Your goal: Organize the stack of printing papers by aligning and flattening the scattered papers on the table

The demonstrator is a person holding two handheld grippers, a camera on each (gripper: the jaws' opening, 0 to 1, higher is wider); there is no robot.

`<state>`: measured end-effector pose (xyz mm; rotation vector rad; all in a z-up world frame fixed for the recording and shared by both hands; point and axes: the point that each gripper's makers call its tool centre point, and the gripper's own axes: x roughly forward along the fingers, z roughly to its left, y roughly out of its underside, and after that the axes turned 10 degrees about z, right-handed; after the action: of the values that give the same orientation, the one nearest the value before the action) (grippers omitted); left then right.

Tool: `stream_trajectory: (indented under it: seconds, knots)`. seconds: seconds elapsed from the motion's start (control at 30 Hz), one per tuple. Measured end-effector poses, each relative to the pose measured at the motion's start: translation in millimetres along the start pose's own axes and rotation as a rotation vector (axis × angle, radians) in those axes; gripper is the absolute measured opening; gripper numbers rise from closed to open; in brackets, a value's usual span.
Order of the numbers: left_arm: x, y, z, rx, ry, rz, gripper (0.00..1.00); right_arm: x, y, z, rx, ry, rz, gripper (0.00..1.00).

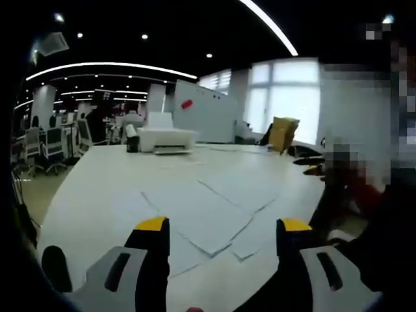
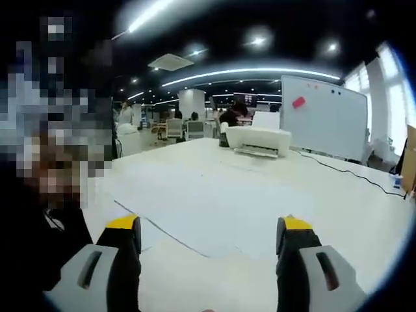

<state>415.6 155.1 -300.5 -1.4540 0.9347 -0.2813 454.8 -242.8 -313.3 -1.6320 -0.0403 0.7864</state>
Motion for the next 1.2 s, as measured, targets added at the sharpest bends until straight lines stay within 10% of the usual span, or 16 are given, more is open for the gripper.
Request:
stream_trajectory:
  seconds: [1.2]
  knots:
    - [4, 0.6, 0.0, -0.007, 0.006, 0.004, 0.70, 46, -23.8, -20, -0.002, -0.003, 0.038, 0.79]
